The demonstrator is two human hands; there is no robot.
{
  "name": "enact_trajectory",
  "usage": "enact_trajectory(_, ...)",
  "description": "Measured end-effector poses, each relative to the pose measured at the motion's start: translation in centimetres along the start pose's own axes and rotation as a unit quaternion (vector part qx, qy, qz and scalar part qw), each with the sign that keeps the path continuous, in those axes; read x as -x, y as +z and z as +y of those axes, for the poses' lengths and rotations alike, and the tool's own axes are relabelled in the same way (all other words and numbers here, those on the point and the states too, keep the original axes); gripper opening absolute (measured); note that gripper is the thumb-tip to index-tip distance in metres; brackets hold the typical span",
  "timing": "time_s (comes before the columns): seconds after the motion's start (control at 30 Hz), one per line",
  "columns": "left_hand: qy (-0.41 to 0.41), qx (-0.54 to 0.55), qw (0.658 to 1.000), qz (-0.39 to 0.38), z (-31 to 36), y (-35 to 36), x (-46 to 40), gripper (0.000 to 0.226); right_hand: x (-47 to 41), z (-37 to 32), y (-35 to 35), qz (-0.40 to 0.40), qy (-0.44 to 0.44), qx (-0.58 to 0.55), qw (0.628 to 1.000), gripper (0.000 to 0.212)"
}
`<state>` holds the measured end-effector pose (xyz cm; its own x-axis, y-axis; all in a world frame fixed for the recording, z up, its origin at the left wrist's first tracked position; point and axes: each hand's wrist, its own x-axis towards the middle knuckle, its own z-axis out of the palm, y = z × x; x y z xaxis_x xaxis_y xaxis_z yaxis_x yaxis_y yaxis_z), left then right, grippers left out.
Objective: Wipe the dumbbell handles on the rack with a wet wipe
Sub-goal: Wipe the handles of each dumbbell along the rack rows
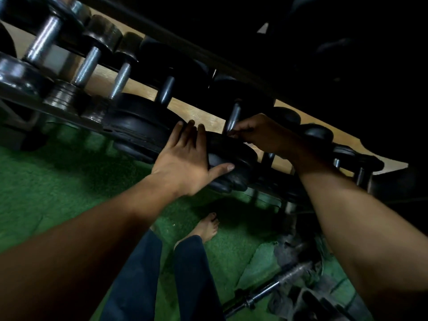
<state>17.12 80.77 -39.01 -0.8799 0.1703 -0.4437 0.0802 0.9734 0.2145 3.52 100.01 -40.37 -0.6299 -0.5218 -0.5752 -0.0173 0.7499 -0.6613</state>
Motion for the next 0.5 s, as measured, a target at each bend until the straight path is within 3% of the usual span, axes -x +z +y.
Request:
enact_trajectory(0.17, -0.002, -0.006, 1.000, -0.011, 0.1, -0.1, 0.0, 0.127, 1.8, 2.6, -0.5, 0.040, 0.009, 0.033, 0.999, 0.009)
enact_trajectory(0.33, -0.006, -0.007, 1.000, -0.019, 0.1, -0.2, 0.0, 0.123, 4.6, 4.4, 0.7, 0.132, 0.056, -0.094, 0.985, 0.016)
enact_trajectory(0.5, -0.009, -0.011, 1.000, -0.012, 0.0, 0.3, -0.2, 0.124, 6.2, 5.7, 2.4, 0.221, 0.105, -0.236, 0.940, 0.020)
